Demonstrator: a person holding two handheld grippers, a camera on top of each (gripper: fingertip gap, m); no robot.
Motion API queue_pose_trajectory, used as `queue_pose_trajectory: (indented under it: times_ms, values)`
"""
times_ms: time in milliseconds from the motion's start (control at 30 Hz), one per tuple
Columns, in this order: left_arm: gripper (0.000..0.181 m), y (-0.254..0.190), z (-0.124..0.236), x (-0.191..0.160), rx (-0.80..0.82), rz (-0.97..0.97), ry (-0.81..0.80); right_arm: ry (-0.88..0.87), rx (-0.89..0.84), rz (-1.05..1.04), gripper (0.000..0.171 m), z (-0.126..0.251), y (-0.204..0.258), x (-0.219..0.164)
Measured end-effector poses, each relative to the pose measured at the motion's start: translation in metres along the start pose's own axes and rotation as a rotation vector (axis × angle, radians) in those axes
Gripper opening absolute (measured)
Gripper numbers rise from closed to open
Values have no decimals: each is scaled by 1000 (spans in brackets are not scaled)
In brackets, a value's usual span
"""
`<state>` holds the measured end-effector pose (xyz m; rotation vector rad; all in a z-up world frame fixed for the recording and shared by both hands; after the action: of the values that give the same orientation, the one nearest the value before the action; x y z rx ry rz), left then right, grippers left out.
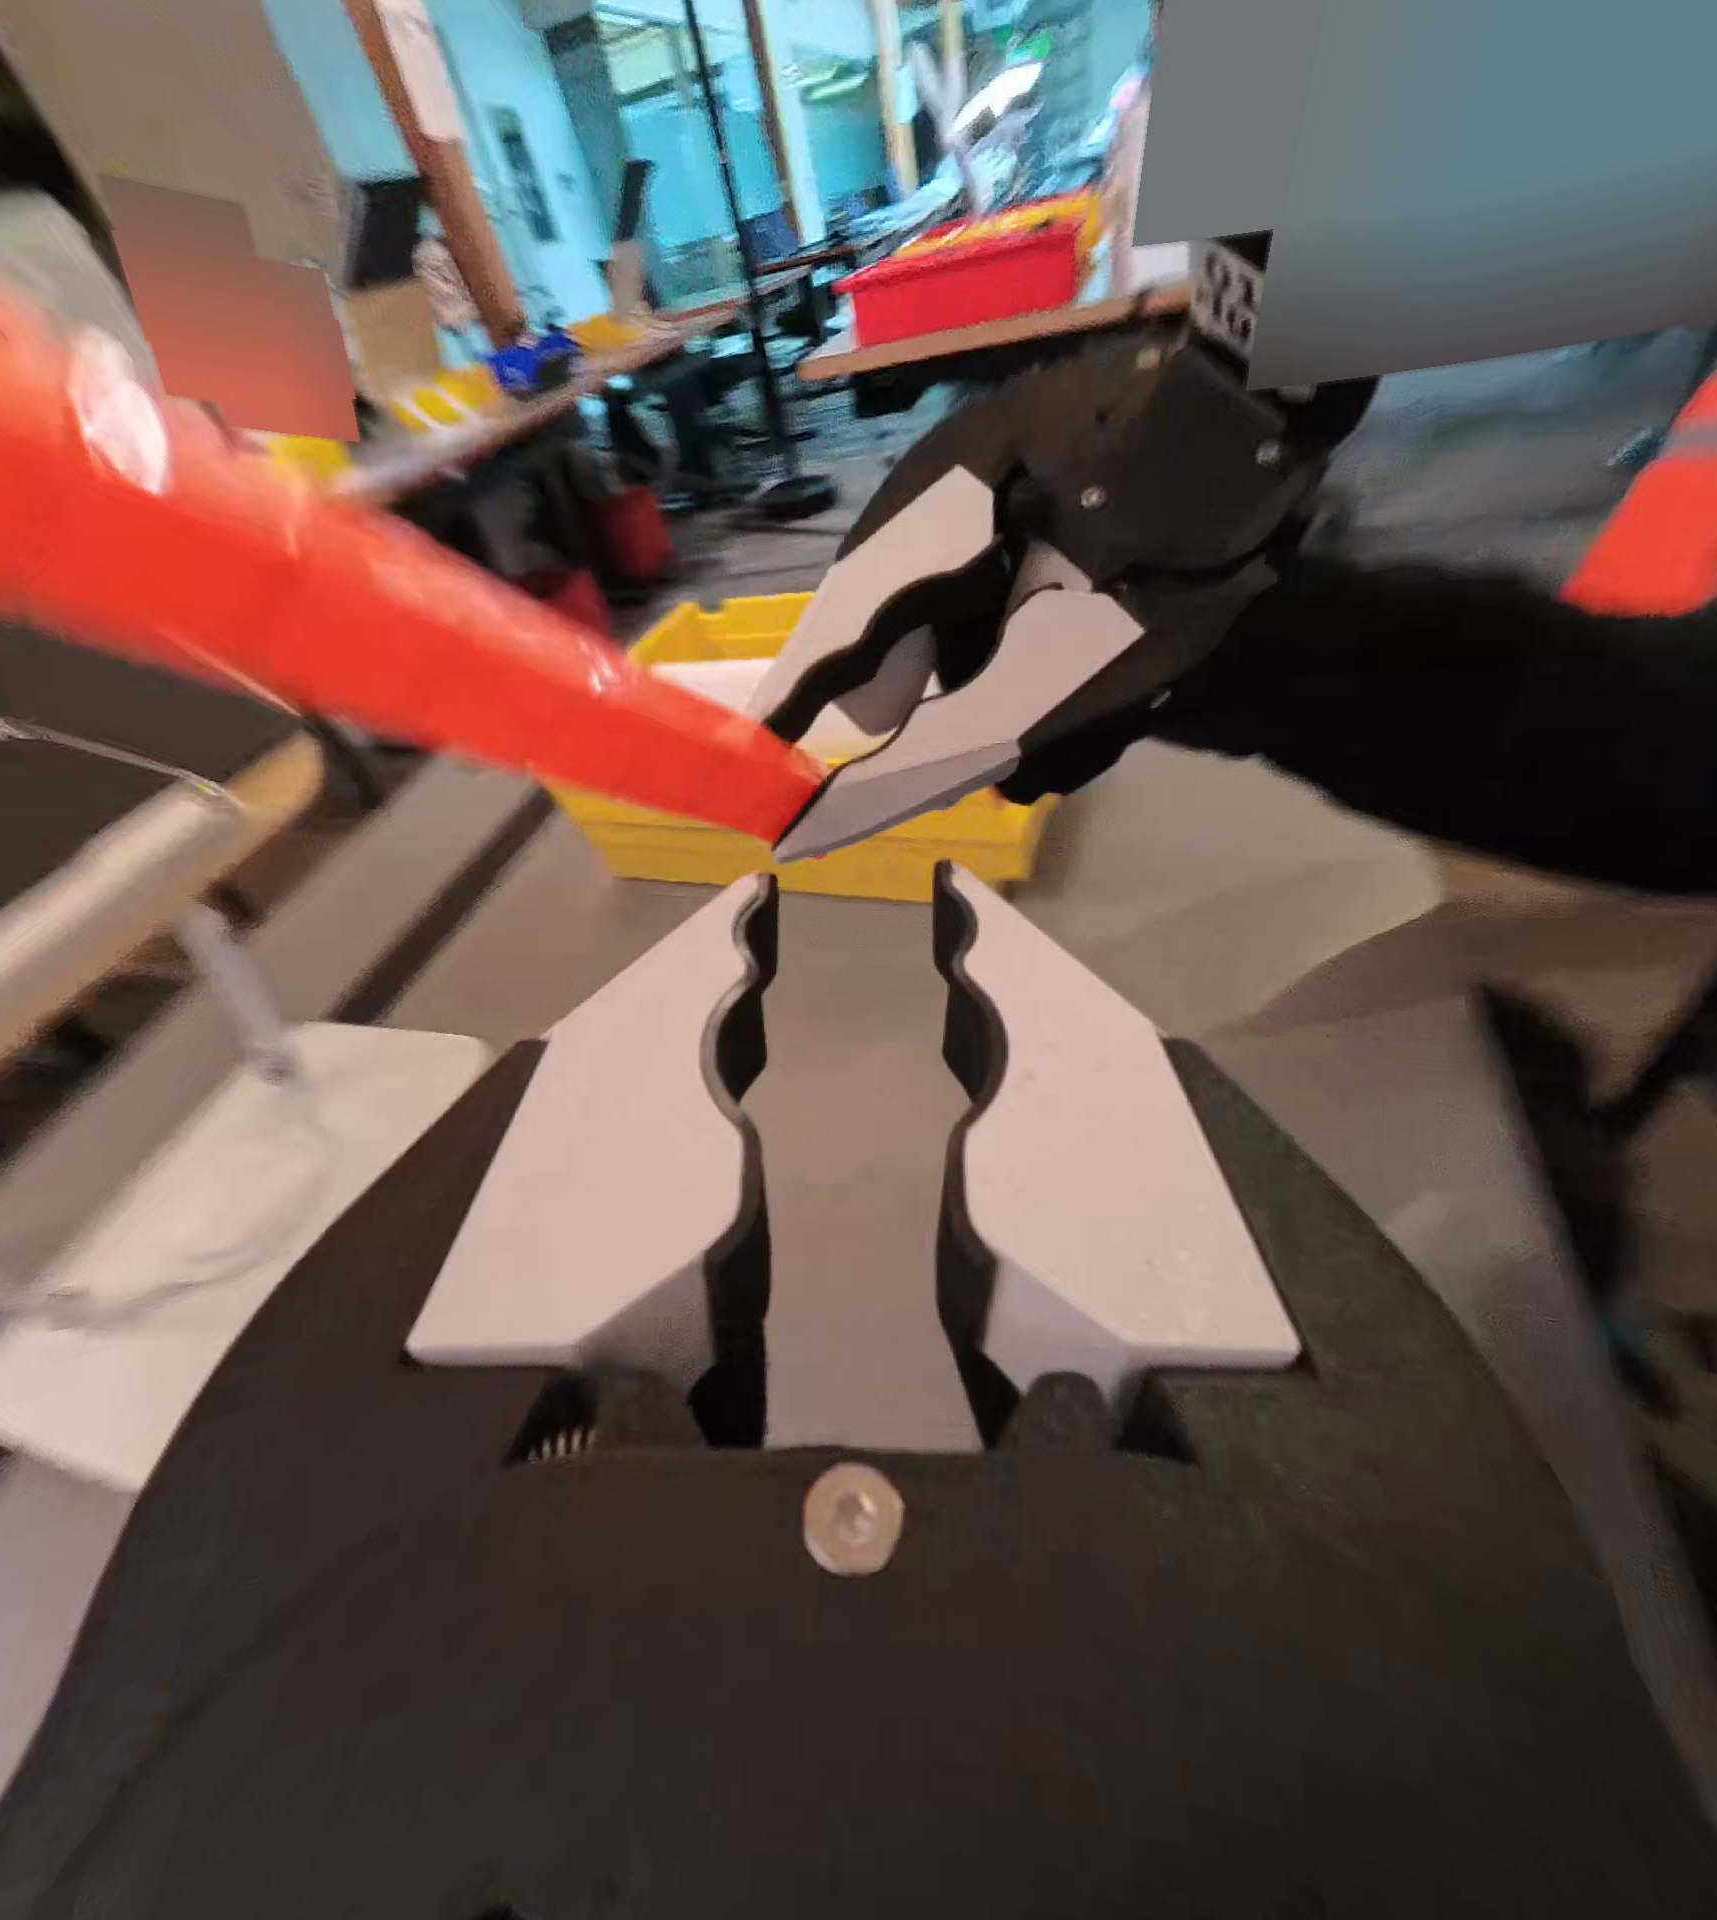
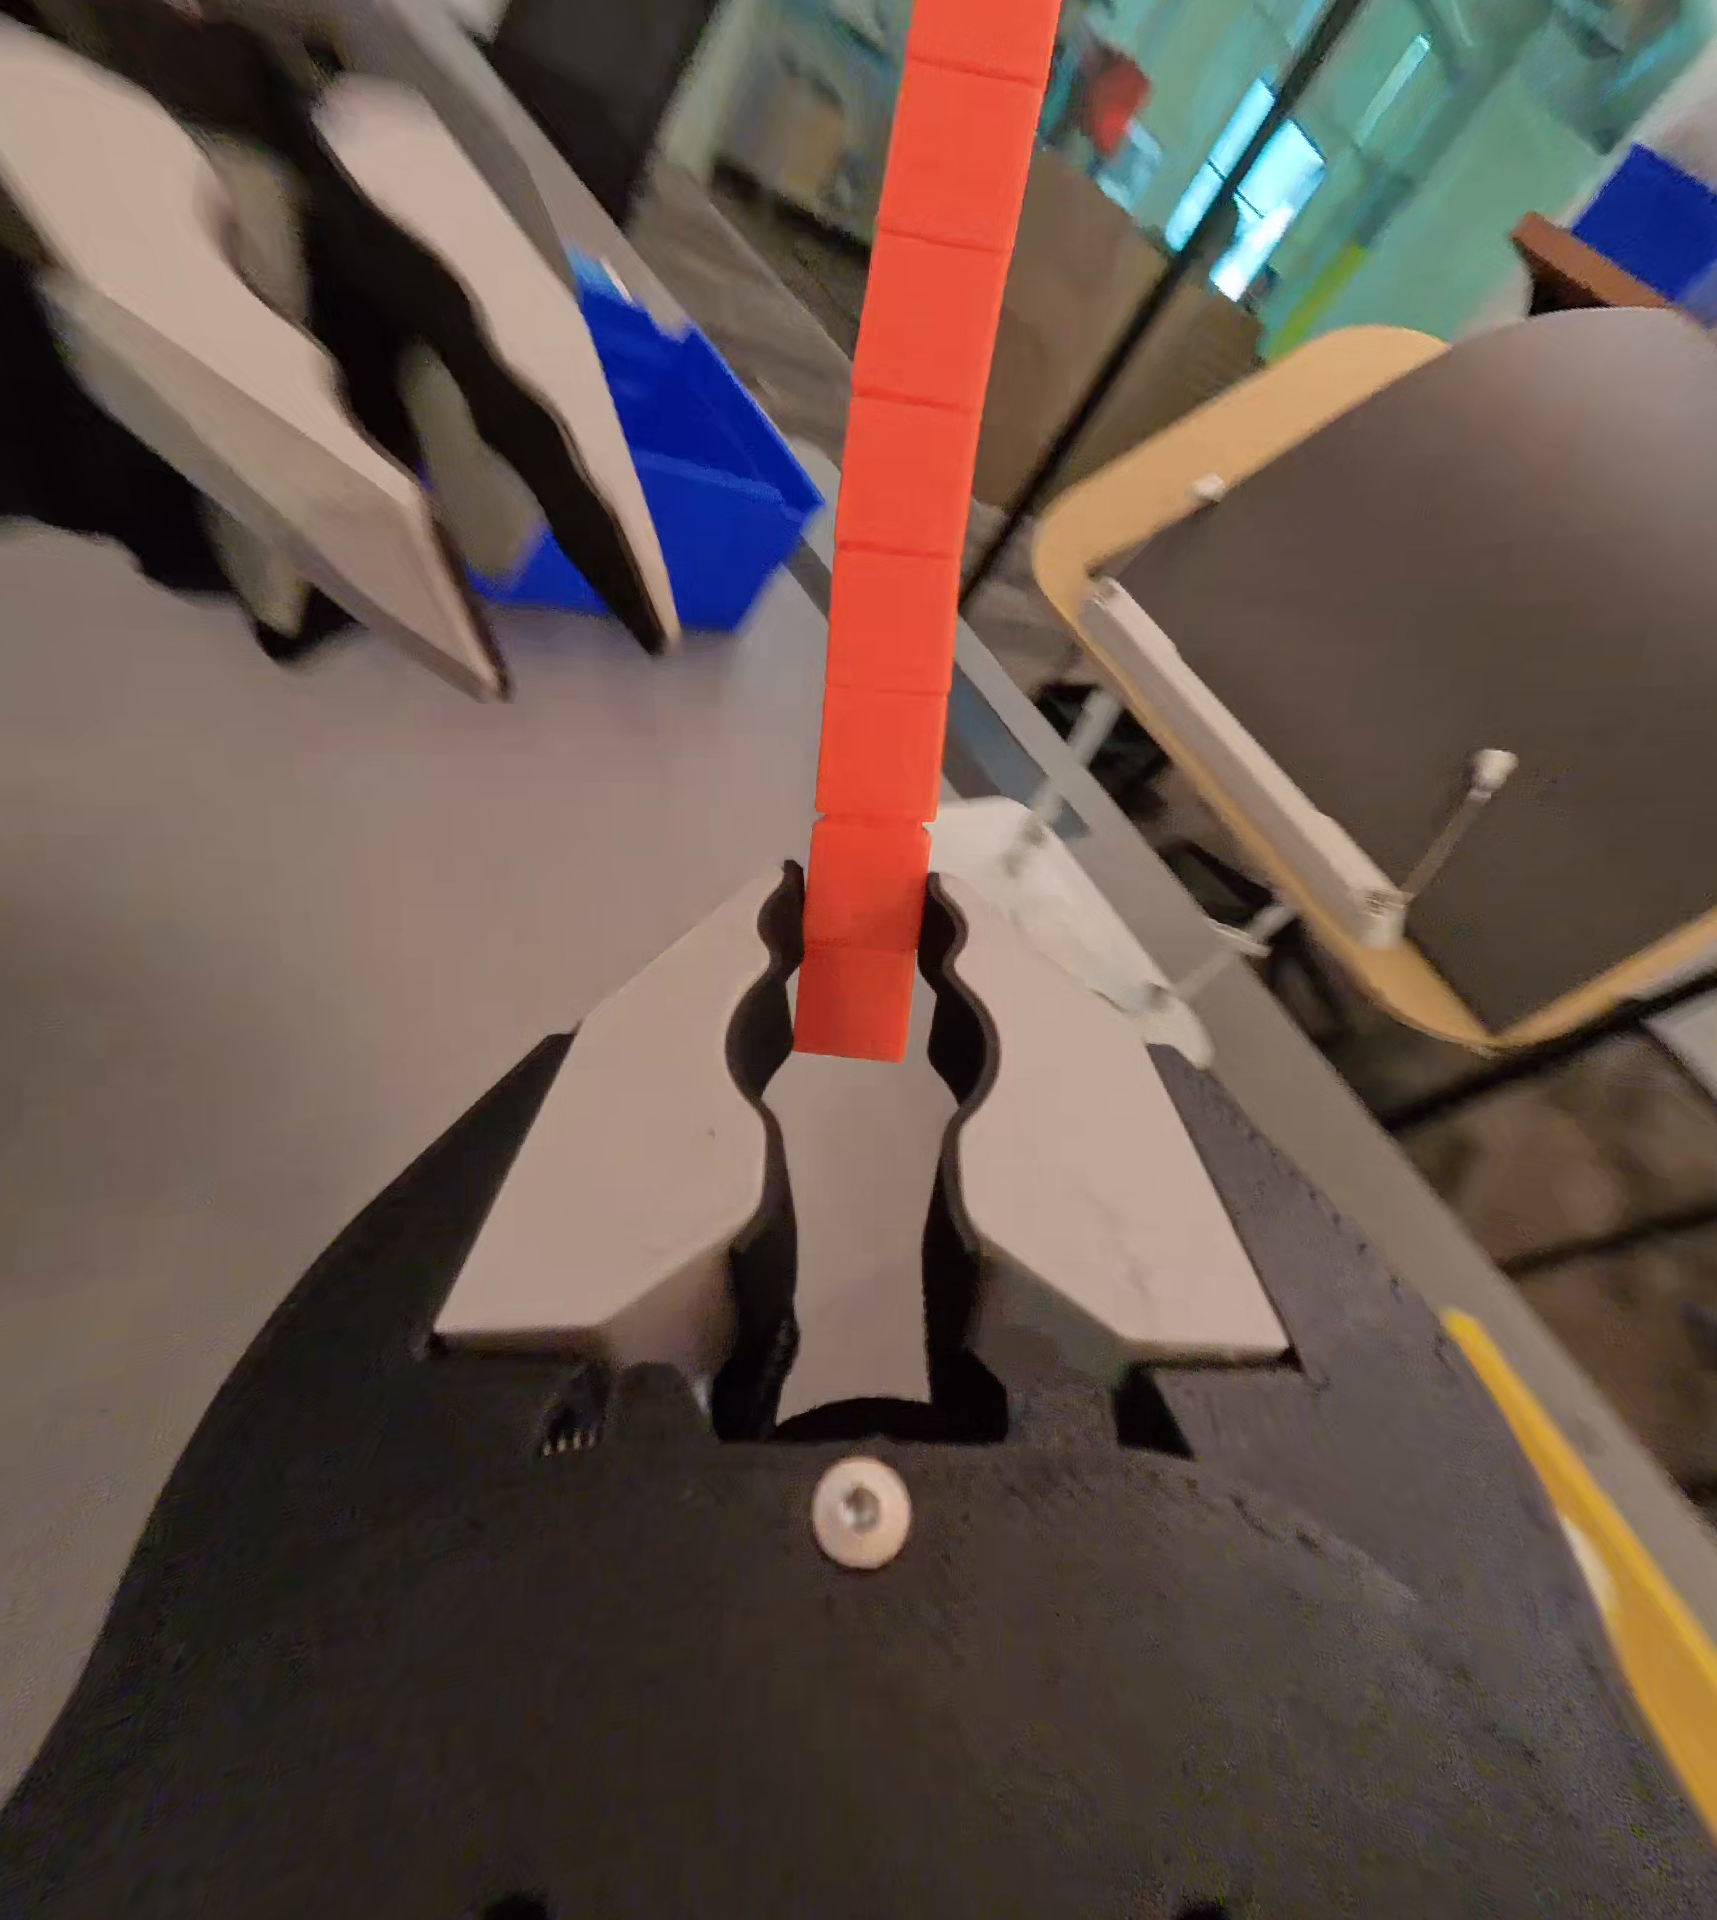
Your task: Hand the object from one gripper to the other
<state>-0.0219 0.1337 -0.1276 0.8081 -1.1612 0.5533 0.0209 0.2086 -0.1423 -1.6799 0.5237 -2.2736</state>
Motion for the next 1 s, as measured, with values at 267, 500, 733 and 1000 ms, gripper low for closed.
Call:
queue_pose_trajectory:
  times_ms: [267,500,733,1000]
  values:
    - [53,7,-24,13,260,-370,405,256,-276,551,20,-11,1,-14]
    - [53,3,-11,-12,-118,-9,731,190,-258,916,20,-13,30,-2]
    - [21,-4,-7,-41,-333,116,832,111,-222,1047,19,-13,52,4]
    - [20,13,-7,-24,-308,240,505,-10,-137,660,80,-7,38,11]
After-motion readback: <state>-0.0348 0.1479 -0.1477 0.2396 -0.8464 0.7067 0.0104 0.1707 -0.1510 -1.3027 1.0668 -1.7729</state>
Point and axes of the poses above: each gripper's, where its closed fingertips meet, z back along the fingers, x out of its top, y = z × x across the jaws, the point moved 3 cm from there along z, back along the fingers, and after that the axes turned 3 degrees about -z, right-handed, at the moved point
